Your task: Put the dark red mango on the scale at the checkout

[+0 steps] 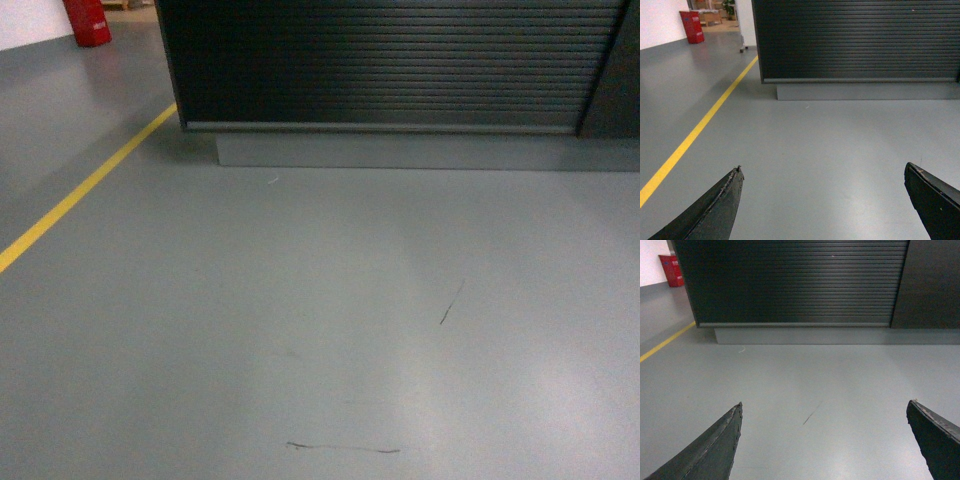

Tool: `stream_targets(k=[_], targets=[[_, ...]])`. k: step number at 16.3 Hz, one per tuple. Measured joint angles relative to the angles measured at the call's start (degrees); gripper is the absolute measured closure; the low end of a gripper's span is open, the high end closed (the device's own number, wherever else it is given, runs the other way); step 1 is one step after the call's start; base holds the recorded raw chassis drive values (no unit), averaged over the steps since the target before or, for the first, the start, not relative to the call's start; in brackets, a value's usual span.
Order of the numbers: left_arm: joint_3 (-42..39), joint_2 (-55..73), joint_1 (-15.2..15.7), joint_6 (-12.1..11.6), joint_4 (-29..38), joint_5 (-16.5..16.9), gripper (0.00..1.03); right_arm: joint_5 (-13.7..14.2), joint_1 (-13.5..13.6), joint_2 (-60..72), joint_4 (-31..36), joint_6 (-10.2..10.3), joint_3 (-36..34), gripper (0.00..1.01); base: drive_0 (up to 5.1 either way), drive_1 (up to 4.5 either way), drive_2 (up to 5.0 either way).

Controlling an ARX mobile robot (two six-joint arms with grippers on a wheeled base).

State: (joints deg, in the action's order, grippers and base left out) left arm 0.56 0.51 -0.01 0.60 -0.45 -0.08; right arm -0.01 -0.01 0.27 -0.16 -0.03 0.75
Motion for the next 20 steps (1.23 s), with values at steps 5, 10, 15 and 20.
stream_targets(k=[5,10,15,20], targets=[[0.00,0.00,0.00,0.00,0.28,0.00,0.05,0.02,0.00,0.00,-0.22,0.00,0.00,0.03,0.0,4.31,-4.4],[0.00,0.00,0.00,0.00,0.31,0.02,0.05,0.02,0.00,0.02,-0.09,0.00,0.00,0.03,0.0,4.35,-4.3],[0.00,0.00,0.00,0.00,0.24,0.02,0.05,0.00,0.00,0.02,-0.09,0.00,0.00,0.03,0.0,4.33,-4.3],[0.00,0.00,0.00,0.00,0.35,0.04,0.05,0.02,0.00,0.02,0.07,0.00,0.00,0.03,0.1,4.40,-4.2]])
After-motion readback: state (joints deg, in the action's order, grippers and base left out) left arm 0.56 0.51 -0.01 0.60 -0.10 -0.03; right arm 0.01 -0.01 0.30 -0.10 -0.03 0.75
